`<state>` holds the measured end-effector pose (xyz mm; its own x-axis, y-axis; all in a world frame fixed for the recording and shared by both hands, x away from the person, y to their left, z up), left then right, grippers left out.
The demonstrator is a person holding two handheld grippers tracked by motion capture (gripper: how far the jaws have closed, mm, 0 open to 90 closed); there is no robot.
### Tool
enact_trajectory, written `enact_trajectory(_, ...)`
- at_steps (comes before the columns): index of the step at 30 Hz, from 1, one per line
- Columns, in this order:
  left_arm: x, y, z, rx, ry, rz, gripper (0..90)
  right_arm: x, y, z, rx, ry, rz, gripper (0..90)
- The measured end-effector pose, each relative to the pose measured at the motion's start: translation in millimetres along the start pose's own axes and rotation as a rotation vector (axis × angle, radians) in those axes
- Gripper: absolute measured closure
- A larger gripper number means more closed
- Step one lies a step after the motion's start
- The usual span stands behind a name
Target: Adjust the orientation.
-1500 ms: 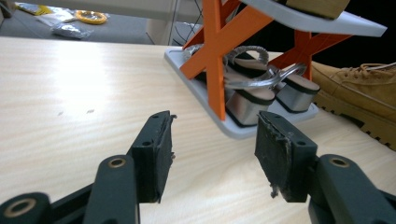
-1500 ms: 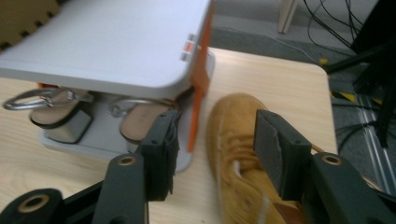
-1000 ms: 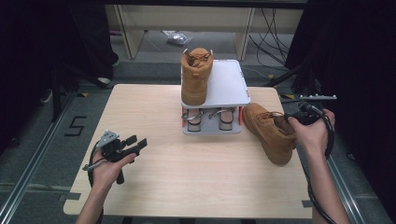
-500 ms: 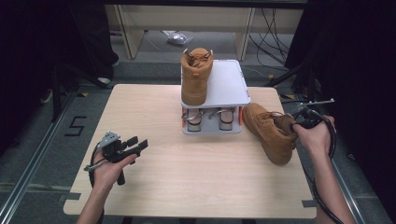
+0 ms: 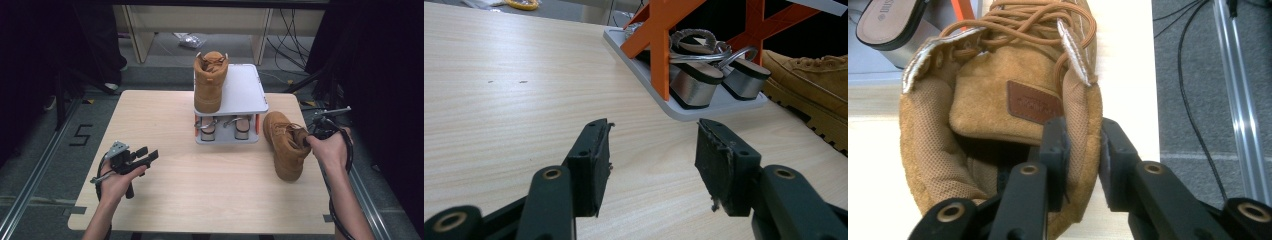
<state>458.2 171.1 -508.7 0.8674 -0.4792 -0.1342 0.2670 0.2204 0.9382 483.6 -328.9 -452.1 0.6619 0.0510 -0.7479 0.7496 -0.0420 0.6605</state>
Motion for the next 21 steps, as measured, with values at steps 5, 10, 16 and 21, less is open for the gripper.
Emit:
enact_trajectory(5, 1.1, -1.5, -0.6, -0.004, 0.004, -0.007, 46.6, 2.0, 0.8, 3.4, -0.018, 0.026, 0.007, 61.4)
enact_trajectory(10, 2.6, -1.4, 0.2, 0.001, 0.006, -0.013, 45.7, 4.4, 0.5, 7.2, -0.011, 0.019, 0.008, 55.6)
enact_trajectory(16, 5.6, 1.0, 3.4, 0.002, -0.001, -0.007, 45.0, 5.4, 2.5, 10.8, -0.027, 0.036, 0.019, 53.0)
enact_trajectory(21, 5.9, -0.4, 4.5, 0.003, -0.002, -0.012, 44.8, 0.6, 6.8, 10.7, -0.012, 0.030, 0.042, 52.8)
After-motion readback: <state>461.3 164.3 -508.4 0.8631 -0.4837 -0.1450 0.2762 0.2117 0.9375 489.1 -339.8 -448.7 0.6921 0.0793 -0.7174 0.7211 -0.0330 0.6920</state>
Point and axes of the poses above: each handheld gripper's, and its own axes: x roughly forward along the jaws, y roughly out of its top, z roughly to its right, the point moved 10 cm from there along x, roughly forward along the jaws, and after that the axes turned 14 degrees about z, right-handed, at the moved point
